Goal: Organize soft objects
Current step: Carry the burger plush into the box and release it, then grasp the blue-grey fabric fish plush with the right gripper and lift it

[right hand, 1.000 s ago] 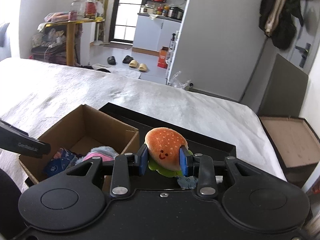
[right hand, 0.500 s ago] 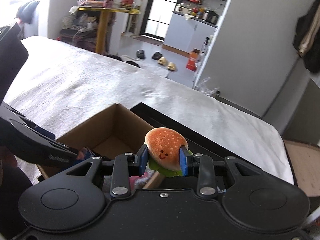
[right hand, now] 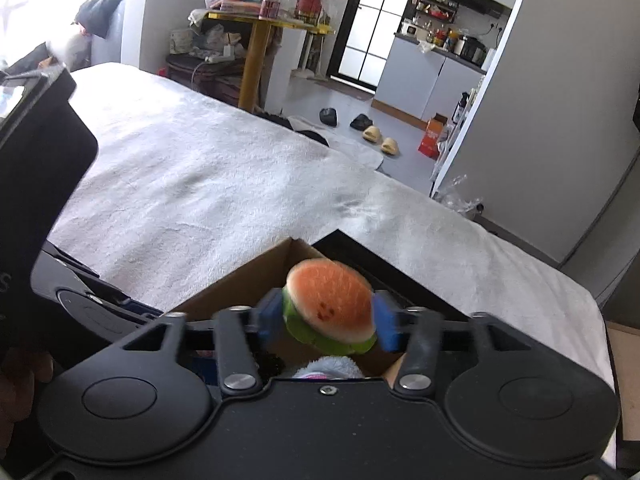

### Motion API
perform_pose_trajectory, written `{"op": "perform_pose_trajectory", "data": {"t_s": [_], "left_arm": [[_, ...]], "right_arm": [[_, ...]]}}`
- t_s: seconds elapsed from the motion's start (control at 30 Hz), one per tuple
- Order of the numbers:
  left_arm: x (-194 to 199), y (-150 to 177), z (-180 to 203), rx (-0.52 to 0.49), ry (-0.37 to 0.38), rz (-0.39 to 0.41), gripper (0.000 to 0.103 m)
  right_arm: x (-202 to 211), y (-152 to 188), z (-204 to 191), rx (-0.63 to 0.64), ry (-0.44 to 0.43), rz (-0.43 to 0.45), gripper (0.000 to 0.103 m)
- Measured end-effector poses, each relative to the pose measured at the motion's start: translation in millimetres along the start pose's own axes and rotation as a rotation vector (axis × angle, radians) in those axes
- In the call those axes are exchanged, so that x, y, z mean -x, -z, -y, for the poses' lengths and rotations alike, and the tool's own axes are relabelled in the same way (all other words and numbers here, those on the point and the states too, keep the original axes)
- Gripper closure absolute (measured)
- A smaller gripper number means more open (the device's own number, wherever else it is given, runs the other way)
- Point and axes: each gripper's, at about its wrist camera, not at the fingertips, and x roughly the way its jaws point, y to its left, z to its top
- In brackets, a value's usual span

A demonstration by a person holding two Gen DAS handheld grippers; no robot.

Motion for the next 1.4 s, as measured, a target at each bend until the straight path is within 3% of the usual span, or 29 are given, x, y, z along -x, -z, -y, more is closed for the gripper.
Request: {"op": "perform_pose_trajectory", "data": {"t_s": [0.33,0.53,0.8,1.27,1.4], "left_arm": [[2,-1,3,0.0,-0.012,0.004,0.092],[8,0,16,-0.064,-0.078,0.021,0.089],[13,1,24,-0.079,-0.126,0.024,0.087],[18,3,46,-0.152,-0.219,0.043,0.057],[15,2,56,-0.187,-0.281,0.043,0.054]], "right_arm": [[14,25,12,-0.022,0.028,-0.033,0.048],[18,41,26,-0.062,0.053,-0.055,0.048],[25,67,52,-0.147,0.091,-0.066,0.048],[11,104,95,-0.271,0.119,-0.057,0.048],[3,114,109,-0.303,0.122,-0.058,0.048]]}}
